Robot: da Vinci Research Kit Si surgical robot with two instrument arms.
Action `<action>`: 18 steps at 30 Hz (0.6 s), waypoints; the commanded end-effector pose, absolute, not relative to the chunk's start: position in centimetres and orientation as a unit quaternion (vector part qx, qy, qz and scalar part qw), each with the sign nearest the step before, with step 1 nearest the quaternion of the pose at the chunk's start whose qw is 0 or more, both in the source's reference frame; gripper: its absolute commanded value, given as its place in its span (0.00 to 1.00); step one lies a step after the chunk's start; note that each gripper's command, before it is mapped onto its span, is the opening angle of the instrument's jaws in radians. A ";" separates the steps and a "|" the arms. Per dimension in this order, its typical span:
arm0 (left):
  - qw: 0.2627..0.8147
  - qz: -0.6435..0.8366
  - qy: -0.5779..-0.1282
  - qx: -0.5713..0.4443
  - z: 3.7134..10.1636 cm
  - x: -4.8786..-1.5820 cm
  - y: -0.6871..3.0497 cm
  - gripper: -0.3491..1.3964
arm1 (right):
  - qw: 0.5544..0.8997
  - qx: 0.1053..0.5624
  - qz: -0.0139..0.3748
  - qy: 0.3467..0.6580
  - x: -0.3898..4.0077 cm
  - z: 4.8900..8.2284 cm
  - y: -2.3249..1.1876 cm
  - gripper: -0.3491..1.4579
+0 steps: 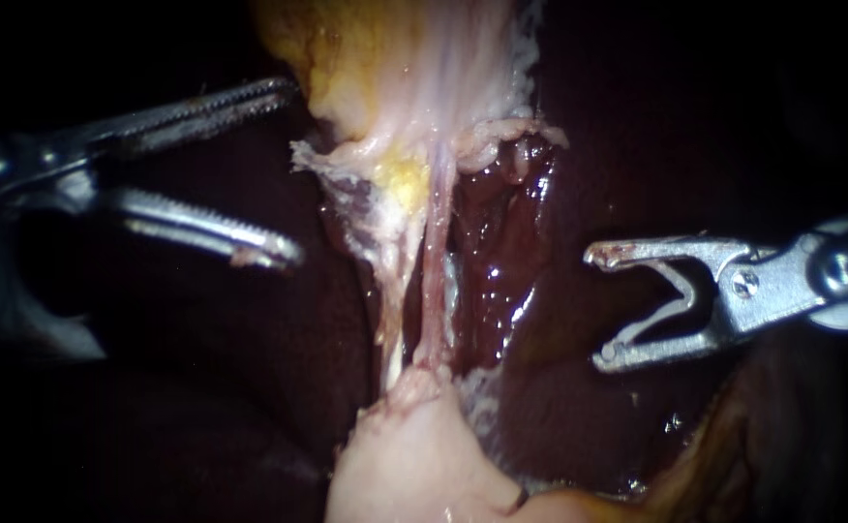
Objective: Grabbing gallbladder
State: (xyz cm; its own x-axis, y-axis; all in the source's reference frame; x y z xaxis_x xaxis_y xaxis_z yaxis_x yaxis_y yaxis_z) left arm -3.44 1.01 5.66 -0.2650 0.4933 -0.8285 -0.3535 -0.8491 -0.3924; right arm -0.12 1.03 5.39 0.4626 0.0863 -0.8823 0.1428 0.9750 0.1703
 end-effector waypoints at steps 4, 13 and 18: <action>0.267 0.794 -0.060 -0.543 5.85 -3.53 1.00 0.71 | 0.848 0.111 -0.017 0.518 -0.11 5.39 1.03 0.47; 0.251 0.802 -0.072 -0.538 6.22 -3.73 0.69 0.64 | 0.848 0.111 -0.017 0.518 -0.12 5.39 1.03 0.47; 0.244 0.802 -0.082 -0.538 6.22 -3.78 0.58 0.60 | 0.848 0.111 -0.017 0.518 -0.11 5.39 1.03 0.47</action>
State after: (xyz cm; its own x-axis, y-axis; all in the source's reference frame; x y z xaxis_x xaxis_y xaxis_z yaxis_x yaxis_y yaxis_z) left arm -3.79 0.55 6.21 -0.2995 0.4816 -0.8236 -0.3034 -0.8665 -0.3963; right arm -0.12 1.03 5.39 0.4625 0.0863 -0.8824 0.1431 0.9749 0.1704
